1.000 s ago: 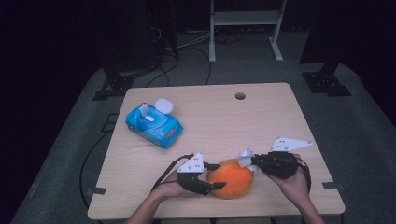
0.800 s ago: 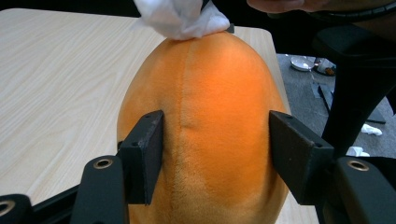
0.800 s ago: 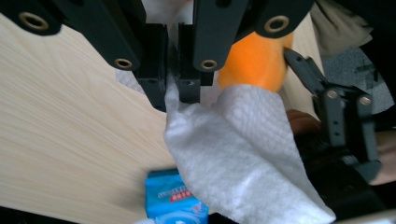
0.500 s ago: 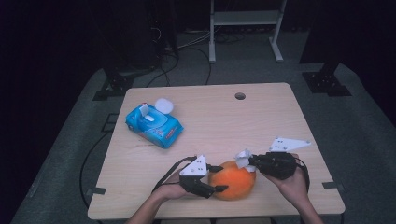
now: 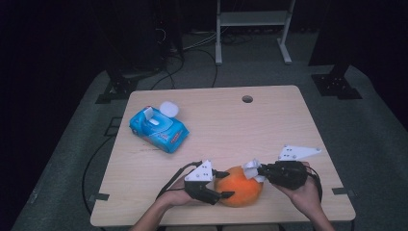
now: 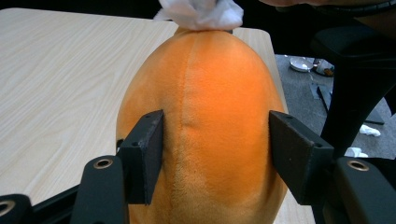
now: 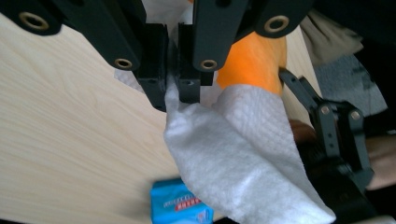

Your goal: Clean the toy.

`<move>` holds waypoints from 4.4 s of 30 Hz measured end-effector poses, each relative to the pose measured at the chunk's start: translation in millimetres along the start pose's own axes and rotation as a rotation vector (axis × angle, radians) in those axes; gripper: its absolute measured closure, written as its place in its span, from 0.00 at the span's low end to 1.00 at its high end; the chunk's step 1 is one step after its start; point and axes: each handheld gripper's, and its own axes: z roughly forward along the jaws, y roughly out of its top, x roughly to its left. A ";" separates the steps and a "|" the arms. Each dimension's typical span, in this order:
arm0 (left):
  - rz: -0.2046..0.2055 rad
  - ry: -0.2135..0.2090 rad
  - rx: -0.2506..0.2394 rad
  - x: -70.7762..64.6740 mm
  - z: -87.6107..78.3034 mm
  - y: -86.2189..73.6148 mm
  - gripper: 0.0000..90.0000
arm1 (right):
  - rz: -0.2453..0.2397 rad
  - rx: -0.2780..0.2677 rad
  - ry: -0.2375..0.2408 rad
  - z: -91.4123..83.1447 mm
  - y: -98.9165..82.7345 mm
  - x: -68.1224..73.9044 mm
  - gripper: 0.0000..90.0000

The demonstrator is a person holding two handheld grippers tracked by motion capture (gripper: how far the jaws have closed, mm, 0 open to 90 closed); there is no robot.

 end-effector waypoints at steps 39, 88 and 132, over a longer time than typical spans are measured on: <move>-0.089 0.091 -0.033 20.6 -14.2 -8.0 0.46 | 0.171 -0.056 -0.001 3.6 -20.4 -35.5 0.94; -0.091 0.105 -0.066 11.5 -5.1 -0.2 0.44 | 0.121 -0.008 -0.065 4.6 -23.4 -36.0 0.94; -0.131 0.062 -0.117 12.0 -1.4 2.8 0.36 | 0.060 -0.069 0.004 16.4 -3.4 -3.8 0.94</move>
